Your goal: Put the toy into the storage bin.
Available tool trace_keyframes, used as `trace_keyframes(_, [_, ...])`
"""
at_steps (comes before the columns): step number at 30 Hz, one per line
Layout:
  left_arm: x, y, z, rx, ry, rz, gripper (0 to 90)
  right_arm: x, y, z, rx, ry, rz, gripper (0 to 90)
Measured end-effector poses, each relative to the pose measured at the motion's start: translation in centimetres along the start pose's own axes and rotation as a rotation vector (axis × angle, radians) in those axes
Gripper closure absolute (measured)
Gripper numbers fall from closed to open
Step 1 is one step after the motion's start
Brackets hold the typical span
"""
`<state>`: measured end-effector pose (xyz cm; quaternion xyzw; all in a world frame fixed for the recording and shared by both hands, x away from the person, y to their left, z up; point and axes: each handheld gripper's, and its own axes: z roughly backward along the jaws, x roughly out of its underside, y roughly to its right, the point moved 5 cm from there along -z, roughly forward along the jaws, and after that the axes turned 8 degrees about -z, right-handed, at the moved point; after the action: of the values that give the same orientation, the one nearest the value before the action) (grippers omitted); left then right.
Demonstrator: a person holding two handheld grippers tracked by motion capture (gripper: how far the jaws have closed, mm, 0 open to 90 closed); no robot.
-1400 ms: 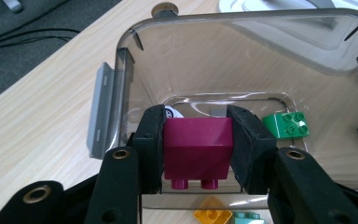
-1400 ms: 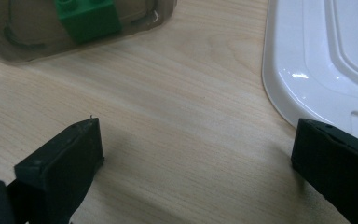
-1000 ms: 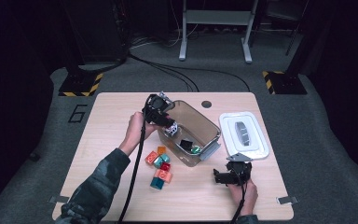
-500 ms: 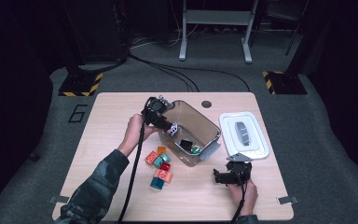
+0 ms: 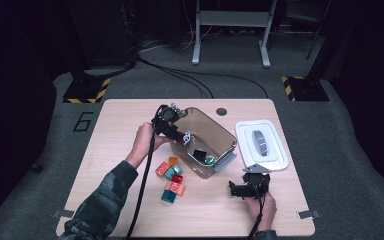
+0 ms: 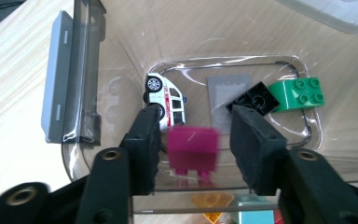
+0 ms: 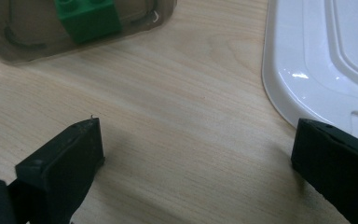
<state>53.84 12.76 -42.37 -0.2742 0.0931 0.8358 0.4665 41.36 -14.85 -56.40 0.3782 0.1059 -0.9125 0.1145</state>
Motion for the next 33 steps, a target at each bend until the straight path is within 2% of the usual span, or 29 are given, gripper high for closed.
trace_keyframes(3, [0.1,-0.1,0.4,-0.013,0.004,0.001,43.1,0.0,0.0,0.0,0.000,0.000,0.000,1.5])
trace_keyframes(11, [0.6,0.5,2.9,-0.023,0.085,-0.005,24.9,0.0,0.0,0.0,0.000,0.000,0.000,1.5])
trace_keyframes(15, [1.6,1.0,4.5,-0.041,0.121,-0.005,17.8,0.0,0.0,0.0,0.001,0.000,-0.001,1.5])
trace_keyframes(18, [2.6,1.3,5.4,-0.053,0.132,-0.016,15.9,0.0,0.0,0.0,0.002,0.001,-0.001,1.5])
trace_keyframes(21, [3.9,1.5,6.0,-0.091,0.131,-0.026,15.3,0.0,0.0,0.0,0.002,0.001,-0.001,1.5])
trace_keyframes(27, [6.8,1.9,6.0,-0.106,0.131,0.004,15.8,0.0,0.0,0.0,0.002,0.001,-0.001,1.5])
trace_keyframes(31, [8.6,1.8,4.9,-0.108,0.113,0.033,15.7,0.0,0.0,0.0,0.002,0.001,-0.001,1.5])
trace_keyframes(33, [9.6,1.6,4.1,-0.093,0.093,0.050,15.7,0.0,0.0,0.0,0.002,0.001,-0.001,1.5])
